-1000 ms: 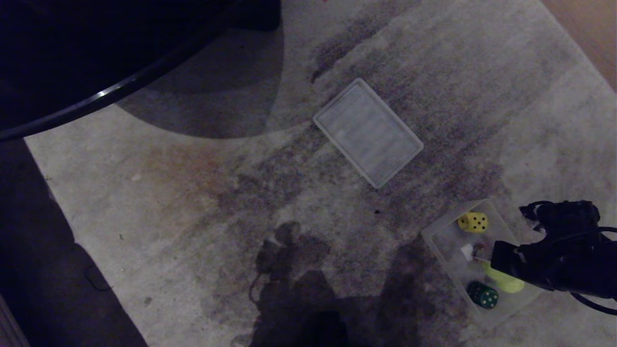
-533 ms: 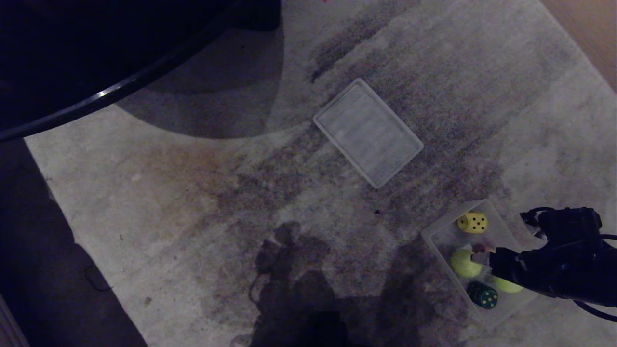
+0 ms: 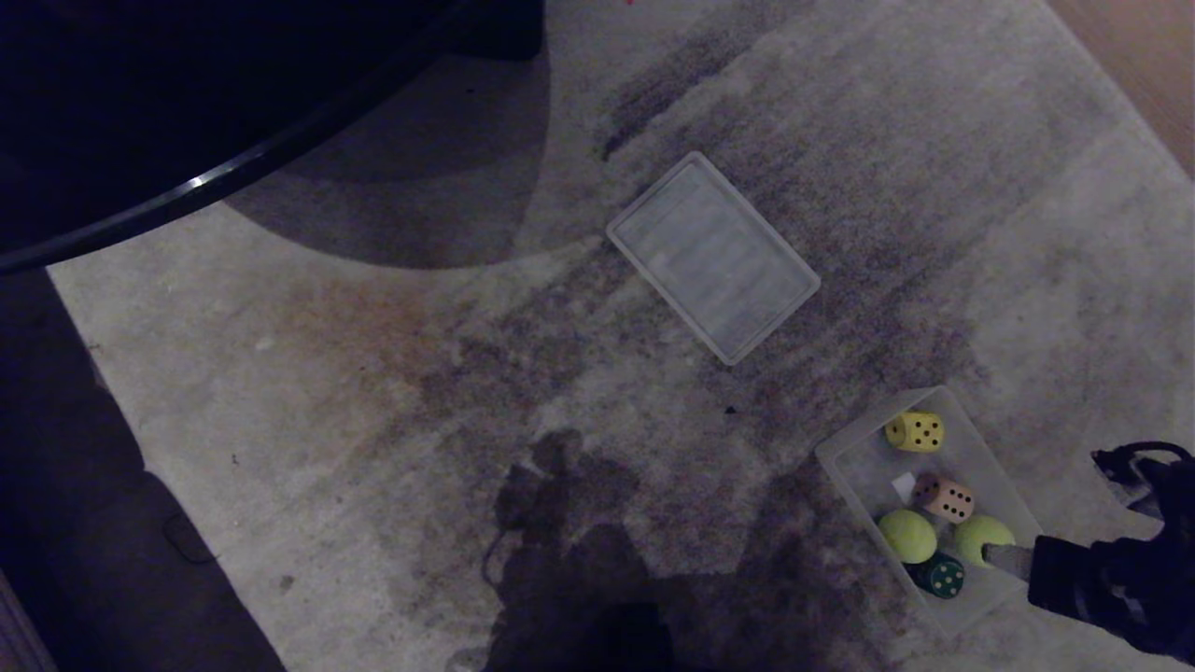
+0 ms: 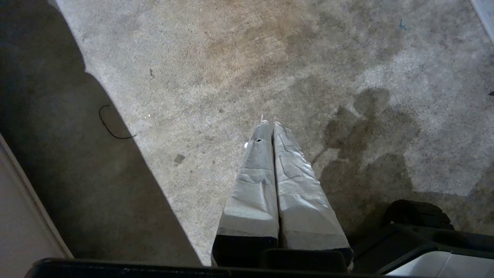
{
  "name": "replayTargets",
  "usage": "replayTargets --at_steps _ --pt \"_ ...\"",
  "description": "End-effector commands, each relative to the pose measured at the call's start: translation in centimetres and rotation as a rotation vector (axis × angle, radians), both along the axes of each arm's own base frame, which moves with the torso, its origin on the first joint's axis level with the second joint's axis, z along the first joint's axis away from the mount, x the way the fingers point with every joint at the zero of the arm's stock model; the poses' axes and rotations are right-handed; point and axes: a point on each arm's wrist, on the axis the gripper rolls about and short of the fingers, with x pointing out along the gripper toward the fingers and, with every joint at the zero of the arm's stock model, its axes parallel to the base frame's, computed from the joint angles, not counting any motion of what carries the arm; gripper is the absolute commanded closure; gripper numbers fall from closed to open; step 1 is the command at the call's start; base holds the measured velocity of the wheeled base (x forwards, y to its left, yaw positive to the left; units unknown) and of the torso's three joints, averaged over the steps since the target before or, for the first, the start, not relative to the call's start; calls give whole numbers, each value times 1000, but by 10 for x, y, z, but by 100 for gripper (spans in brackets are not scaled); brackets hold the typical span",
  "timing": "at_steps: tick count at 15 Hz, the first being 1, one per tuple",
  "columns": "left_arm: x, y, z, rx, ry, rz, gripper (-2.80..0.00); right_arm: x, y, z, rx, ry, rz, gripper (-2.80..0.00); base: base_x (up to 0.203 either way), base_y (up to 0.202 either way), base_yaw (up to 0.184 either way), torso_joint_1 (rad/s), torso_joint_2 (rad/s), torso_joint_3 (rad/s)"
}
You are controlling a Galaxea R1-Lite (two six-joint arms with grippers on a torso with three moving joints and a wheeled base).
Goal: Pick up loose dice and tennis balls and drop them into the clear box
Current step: Pick up toys out of the box
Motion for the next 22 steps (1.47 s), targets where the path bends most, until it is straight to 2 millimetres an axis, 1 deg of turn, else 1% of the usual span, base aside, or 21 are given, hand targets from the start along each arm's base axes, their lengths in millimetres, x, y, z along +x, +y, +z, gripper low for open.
replayTargets --at_steps 1,3,7,9,11,14,16,22 --pt "0 0 0 -2 -1 0 0 -47 1 11 -43 -139 42 0 0 0 0 0 0 0" --pt "0 0 0 -2 0 0 0 -76 0 5 -91 -177 73 0 0 0 0 0 0 0" --pt "0 0 0 -1 -1 0 0 -126 -1 -5 -178 -253 105 0 0 0 0 0 0 0" --pt "0 0 0 -2 -1 0 0 -144 -1 -10 -219 -312 118 0 0 0 0 0 0 0" --pt "0 0 0 0 1 0 0 -158 -1 -13 -253 -424 125 0 0 0 0 0 0 0" --pt "0 0 0 0 -1 0 0 -177 -1 -16 -280 -640 120 0 0 0 0 0 0 0" --pt "0 0 0 -1 -1 0 0 -183 -1 -18 -276 -728 109 0 0 0 0 0 0 0" --pt "0 0 0 -2 0 0 0 -182 -1 -18 -249 -732 98 0 0 0 0 0 0 0"
